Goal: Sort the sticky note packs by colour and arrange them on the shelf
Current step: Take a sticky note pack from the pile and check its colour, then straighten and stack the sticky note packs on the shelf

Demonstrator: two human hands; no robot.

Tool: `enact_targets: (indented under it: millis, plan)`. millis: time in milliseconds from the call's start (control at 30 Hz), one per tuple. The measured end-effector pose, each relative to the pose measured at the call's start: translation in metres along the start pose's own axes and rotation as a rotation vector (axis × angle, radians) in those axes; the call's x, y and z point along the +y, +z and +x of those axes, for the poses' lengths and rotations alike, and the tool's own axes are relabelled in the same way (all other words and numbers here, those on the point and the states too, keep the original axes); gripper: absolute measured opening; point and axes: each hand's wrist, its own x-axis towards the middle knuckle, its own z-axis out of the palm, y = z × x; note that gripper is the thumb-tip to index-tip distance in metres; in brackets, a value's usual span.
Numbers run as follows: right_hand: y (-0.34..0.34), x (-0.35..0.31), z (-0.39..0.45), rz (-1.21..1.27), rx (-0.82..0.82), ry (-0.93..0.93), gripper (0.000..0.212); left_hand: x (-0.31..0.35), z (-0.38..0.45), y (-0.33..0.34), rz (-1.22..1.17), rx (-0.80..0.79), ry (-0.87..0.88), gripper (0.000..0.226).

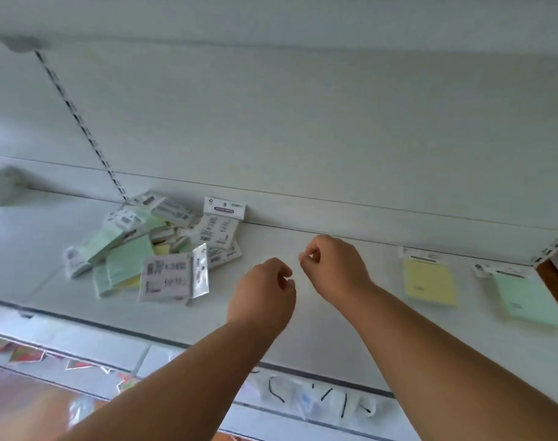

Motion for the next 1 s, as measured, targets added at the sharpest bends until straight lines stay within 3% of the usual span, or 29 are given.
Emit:
enact_targets:
  millis: [100, 233, 333, 400, 500, 633, 700, 767, 867, 933, 1000]
  plan:
    - [0.038, -0.062, 0.004, 0.073, -0.068, -0.033, 0.026, -0.056, -0.001, -0.044, 0.050, 0.019, 0.030, 0.018]
    - [0.082, -0.130, 0.002, 0.073, -0.186, 0.081, 0.052, -0.124, 0.012, -0.094, 0.115, 0.004, 0.031, 0.015]
    - [0.106, -0.144, 0.002, 0.063, -0.228, 0.134, 0.038, -0.152, 0.017, -0.112, 0.215, -0.084, 0.089, 0.030]
    - [0.110, -0.153, 0.003, 0.304, -0.226, 0.261, 0.013, -0.160, 0.015, -0.121, 0.273, -0.093, 0.163, 0.044]
    - [0.098, -0.171, 0.005, 0.878, -0.205, 0.562, 0.008, -0.158, 0.018, -0.127, 0.223, 0.002, 0.241, 0.049]
    - [0.066, -0.183, 0.003, 1.190, -0.220, 0.548, 0.008, -0.147, 0.037, -0.134, -0.041, 0.160, 0.189, 0.013]
    - [0.051, -0.176, 0.001, 1.137, -0.127, 0.482, 0.024, -0.139, 0.044, -0.130, -0.169, 0.124, 0.105, 0.010]
    - [0.038, -0.161, -0.006, 0.844, 0.055, 0.428, 0.032, -0.126, 0.046, -0.120, -0.451, -0.029, -0.019, 0.005]
    - [0.021, -0.126, -0.021, 0.639, 0.146, 0.386, 0.027, -0.101, 0.044, -0.103, -0.817, -0.283, -0.120, 0.012]
    - [0.009, -0.098, -0.032, 0.684, 0.106, 0.367, 0.017, -0.080, 0.036, -0.085, -0.825, -0.429, -0.106, 0.017]
    - [-0.005, -0.068, -0.043, 0.698, 0.123, 0.356, 0.015, -0.057, 0.025, -0.064, -0.753, -0.477, -0.058, 0.014]
